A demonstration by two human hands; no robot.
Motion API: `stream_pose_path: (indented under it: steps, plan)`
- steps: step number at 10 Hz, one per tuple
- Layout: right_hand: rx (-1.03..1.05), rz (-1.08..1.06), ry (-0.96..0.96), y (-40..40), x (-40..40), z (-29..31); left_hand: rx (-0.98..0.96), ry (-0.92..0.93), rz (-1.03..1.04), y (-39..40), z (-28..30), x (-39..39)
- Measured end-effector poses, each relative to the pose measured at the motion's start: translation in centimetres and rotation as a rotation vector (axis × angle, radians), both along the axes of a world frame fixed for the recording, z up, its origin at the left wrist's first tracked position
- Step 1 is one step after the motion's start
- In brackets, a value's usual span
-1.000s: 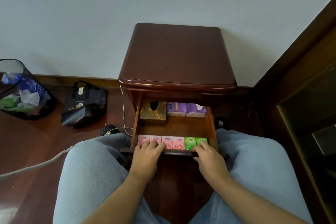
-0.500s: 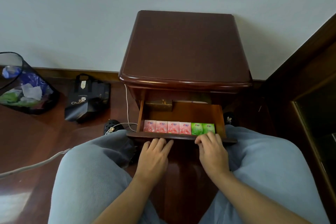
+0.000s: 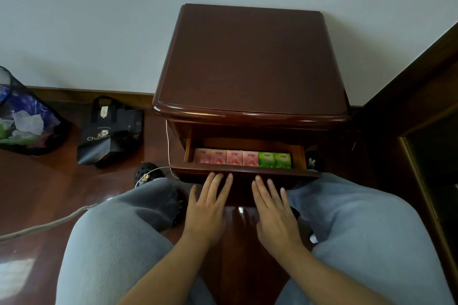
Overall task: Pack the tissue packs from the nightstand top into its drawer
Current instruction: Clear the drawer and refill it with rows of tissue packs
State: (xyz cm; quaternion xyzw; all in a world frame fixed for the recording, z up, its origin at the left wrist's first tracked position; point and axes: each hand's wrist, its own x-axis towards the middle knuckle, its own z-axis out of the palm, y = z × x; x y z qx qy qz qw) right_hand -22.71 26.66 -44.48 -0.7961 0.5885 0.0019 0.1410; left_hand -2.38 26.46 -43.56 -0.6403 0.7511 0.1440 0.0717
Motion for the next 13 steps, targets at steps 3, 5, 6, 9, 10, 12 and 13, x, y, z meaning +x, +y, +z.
stream_pose_path:
  steps: [3,5,6,9,10,12,13]
  plan:
    - [0.01,-0.158,0.126,-3.8,0.9,-0.5,0.031,0.053,0.096,-3.0,-0.2,0.4]
    - [0.025,-0.191,0.126,-5.9,1.4,-0.4,0.009,0.124,0.111,-5.0,-0.2,0.0]
    - [0.025,-0.205,0.099,-6.6,1.6,-0.4,0.008,0.149,0.113,-5.6,-0.3,-0.1]
    - [0.007,-0.221,0.065,-8.4,2.2,-0.6,-0.028,0.246,0.165,-7.1,0.0,0.0]
    - [0.037,-0.223,0.04,-8.6,2.0,-0.3,-0.008,0.278,0.169,-7.2,0.3,0.3]
    - [0.01,-0.212,-0.072,-6.7,2.2,2.7,-0.052,0.279,0.241,-5.5,3.2,-0.6]
    - [0.095,-0.243,-0.143,-2.9,1.5,4.6,-0.013,0.339,0.282,-2.7,5.3,-1.2]
